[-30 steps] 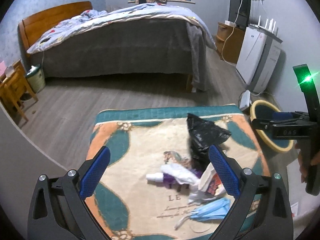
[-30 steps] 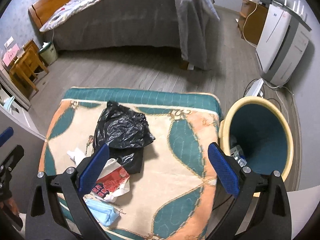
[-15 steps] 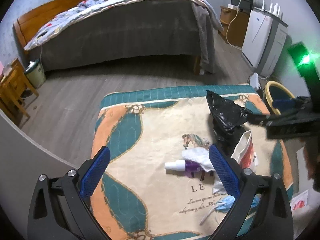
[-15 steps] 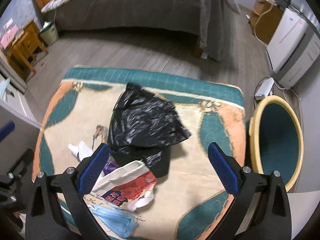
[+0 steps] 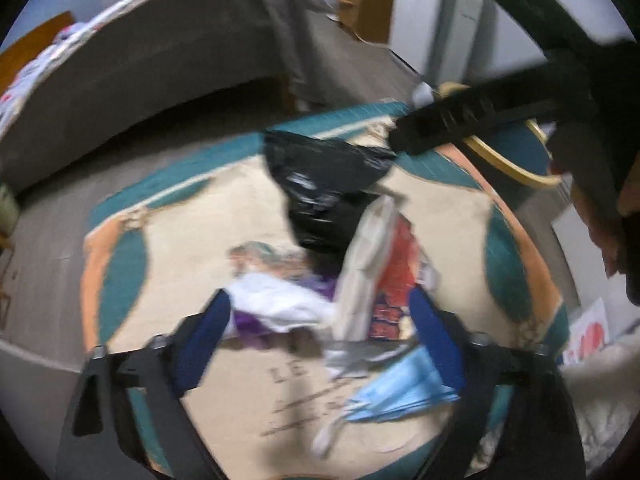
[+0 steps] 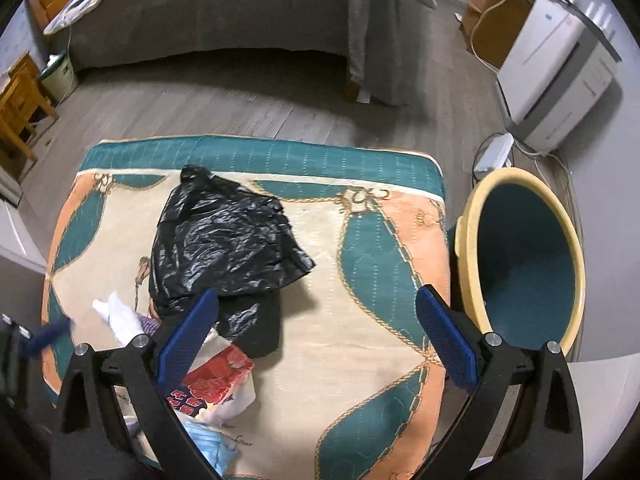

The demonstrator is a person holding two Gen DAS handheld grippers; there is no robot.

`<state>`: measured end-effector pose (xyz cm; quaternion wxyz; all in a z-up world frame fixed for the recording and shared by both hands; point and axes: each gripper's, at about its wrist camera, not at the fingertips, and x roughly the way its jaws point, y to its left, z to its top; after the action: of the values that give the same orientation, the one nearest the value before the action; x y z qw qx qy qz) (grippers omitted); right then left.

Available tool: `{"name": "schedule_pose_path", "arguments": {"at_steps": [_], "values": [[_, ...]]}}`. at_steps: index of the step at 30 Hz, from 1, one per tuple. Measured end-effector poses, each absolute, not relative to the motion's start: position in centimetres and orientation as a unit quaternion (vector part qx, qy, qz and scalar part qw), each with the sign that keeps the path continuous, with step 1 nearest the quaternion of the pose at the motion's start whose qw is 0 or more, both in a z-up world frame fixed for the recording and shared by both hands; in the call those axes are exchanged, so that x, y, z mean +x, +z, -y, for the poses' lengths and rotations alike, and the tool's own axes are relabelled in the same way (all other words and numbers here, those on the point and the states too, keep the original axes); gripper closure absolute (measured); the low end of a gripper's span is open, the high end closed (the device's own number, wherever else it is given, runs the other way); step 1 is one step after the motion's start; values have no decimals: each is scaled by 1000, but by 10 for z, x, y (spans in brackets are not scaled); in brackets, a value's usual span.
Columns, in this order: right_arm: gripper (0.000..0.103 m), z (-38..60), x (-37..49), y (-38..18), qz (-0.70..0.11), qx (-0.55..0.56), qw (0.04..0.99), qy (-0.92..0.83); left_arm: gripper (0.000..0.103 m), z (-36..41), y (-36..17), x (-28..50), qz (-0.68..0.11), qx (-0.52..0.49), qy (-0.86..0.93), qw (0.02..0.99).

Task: Collect trash
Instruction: 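Grasp the white-and-red paper bag with the left gripper while the right grasps the black plastic bag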

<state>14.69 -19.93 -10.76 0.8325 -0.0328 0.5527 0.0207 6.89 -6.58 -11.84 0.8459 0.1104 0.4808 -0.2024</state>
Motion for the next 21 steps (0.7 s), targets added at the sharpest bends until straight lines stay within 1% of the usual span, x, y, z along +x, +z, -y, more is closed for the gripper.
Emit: {"name": "schedule_pose_path", "arguments": {"at_steps": [1, 3, 4, 6, 9, 10, 12, 15, 21], "values": [[6, 202, 147, -107, -552, -28, 833, 22, 32, 71, -122, 70, -489, 112, -206, 840], [6, 206, 146, -106, -552, -24, 833, 25, 43, 78, -128, 72, -501, 112, -215, 831], [6, 207, 145, -106, -551, -25, 833, 26, 47, 79, -130, 73, -505, 114, -215, 828], [6, 210, 145, -106, -551, -27, 834, 28, 67, 84, -134, 74, -515, 117, -219, 821], [6, 214, 145, -104, -549, -23, 835, 29, 80, 87, -138, 73, -520, 127, -224, 815], [6, 216, 145, -103, -548, -21, 836, 28, 81, 89, -138, 72, -518, 133, -225, 815], [6, 218, 146, -103, -546, -18, 837, 26, 86, 89, -134, 70, -511, 135, -227, 818], [6, 219, 147, -102, -545, -11, 838, 24, 90, 85, -125, 71, -503, 115, -236, 823], [6, 219, 148, -100, -540, -5, 841, 19, 93, 73, -94, 67, -473, 83, -253, 840]]}}
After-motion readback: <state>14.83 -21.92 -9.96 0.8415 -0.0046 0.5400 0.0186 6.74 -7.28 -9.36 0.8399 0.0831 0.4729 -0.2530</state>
